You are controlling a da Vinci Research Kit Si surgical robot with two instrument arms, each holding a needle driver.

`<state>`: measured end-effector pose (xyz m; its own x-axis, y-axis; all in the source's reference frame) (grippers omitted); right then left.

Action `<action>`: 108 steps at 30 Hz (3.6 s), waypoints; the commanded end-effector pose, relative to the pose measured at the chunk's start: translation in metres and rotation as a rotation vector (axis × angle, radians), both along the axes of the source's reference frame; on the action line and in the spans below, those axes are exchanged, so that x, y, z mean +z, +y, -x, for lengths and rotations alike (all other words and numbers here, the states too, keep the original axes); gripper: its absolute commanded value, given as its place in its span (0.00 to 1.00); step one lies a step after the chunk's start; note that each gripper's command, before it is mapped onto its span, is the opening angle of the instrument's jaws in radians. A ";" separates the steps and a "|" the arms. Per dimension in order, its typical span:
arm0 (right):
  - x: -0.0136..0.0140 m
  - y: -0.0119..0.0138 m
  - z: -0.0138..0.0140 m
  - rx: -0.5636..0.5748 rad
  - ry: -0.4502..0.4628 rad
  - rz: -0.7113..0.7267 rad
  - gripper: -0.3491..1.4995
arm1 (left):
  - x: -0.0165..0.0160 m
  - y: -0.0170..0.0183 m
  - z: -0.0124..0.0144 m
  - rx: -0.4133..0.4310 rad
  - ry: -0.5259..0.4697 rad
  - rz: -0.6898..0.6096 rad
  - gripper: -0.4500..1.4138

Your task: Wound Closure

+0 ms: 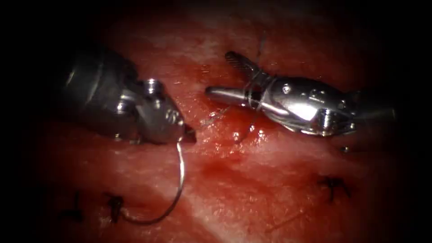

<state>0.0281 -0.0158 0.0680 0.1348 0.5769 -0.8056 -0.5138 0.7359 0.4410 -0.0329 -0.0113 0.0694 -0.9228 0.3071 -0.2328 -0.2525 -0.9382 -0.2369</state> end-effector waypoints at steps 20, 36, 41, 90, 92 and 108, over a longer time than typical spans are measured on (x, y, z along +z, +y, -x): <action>0.0067 -0.0002 0.0040 0.164 -0.107 -0.167 0.58 | 0.0015 0.0008 0.0014 -0.006 0.003 -0.002 0.00; 0.0080 0.0019 0.0021 0.199 -0.063 -0.164 0.55 | 0.0022 0.0020 0.0013 -0.007 0.003 -0.004 0.00; 0.0071 0.0025 0.0019 0.221 -0.028 -0.152 0.54 | 0.0023 0.0025 0.0012 -0.008 0.002 -0.005 0.00; 0.0020 -0.0069 0.0014 0.237 -0.096 -0.013 0.00 | 0.0076 0.0287 -0.0056 -0.142 0.021 -0.011 0.00; 0.0019 -0.0073 0.0013 0.234 -0.097 -0.013 0.00 | 0.0076 0.0296 -0.0058 -0.149 0.017 -0.008 0.00; -0.0008 -0.0149 0.0008 0.170 -0.090 -0.006 0.00 | 0.0077 0.0371 -0.0066 -0.221 0.001 0.031 0.00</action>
